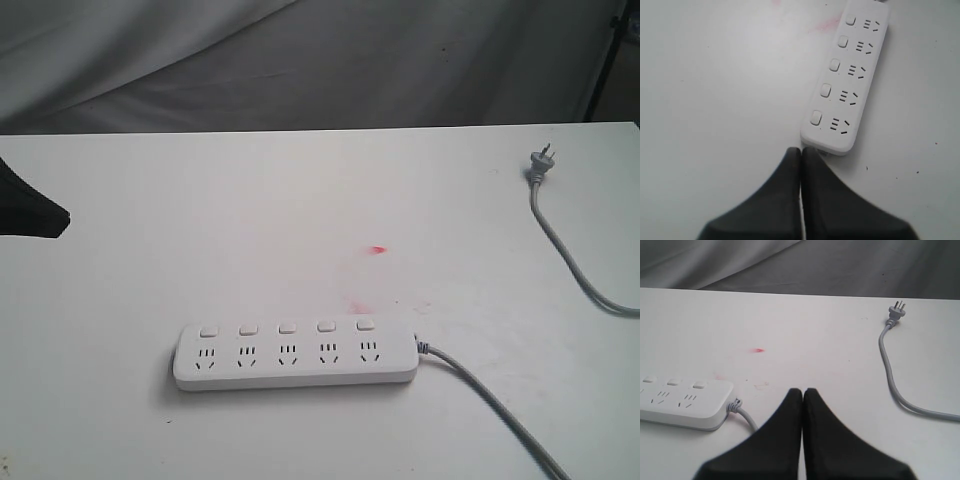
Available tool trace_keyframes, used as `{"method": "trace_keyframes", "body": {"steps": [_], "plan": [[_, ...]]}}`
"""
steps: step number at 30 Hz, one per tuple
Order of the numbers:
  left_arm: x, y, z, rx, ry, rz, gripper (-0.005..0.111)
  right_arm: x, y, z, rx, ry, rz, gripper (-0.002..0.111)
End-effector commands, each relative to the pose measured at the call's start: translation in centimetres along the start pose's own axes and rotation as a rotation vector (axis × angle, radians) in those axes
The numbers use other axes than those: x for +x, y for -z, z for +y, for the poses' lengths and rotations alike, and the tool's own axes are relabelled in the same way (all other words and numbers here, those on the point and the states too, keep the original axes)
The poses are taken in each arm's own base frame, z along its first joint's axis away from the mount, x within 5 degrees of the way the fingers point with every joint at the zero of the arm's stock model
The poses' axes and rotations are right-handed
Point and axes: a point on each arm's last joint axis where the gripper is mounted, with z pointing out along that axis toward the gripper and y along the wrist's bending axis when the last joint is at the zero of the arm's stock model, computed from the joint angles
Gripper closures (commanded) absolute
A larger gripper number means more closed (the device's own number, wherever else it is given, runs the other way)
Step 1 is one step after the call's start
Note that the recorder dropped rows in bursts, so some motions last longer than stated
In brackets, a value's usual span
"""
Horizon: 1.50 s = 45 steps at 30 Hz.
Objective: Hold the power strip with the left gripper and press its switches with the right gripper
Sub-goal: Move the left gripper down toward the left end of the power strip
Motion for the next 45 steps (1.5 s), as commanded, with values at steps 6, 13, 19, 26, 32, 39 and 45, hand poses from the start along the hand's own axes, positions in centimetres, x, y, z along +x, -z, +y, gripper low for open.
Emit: {"method": "trace_keyframes", "body": {"steps": [6, 13, 19, 26, 32, 39, 45], "plan": [[-0.2, 0.1, -0.3, 0.001, -0.093, -0.008, 0.099, 0.1, 0.0, -0.1, 0.009, 0.0, -0.004, 0.108], [0.0, 0.1, -0.3, 0.004, -0.194, 0.015, 0.05, 0.1, 0.0, -0.1, 0.009, 0.0, -0.004, 0.108], [0.0, 0.1, -0.3, 0.007, -0.283, 0.023, 0.026, 0.1, 0.0, -0.1, 0.009, 0.0, -0.004, 0.108], [0.4, 0.1, -0.3, 0.02, -0.448, 0.065, 0.025, 0.1, 0.0, -0.1, 0.009, 0.0, -0.004, 0.108], [0.4, 0.1, -0.3, 0.018, -0.449, 0.056, 0.025, 0.1, 0.0, -0.1, 0.009, 0.0, -0.004, 0.108], [0.4, 0.1, -0.3, 0.019, -0.412, 0.059, 0.025, 0.1, 0.0, -0.1, 0.009, 0.0, -0.004, 0.108], [1.8, -1.4, -0.4, 0.082, -0.407, 0.065, 0.025, 0.1, 0.0, -0.1, 0.009, 0.0, -0.004, 0.108]]}}
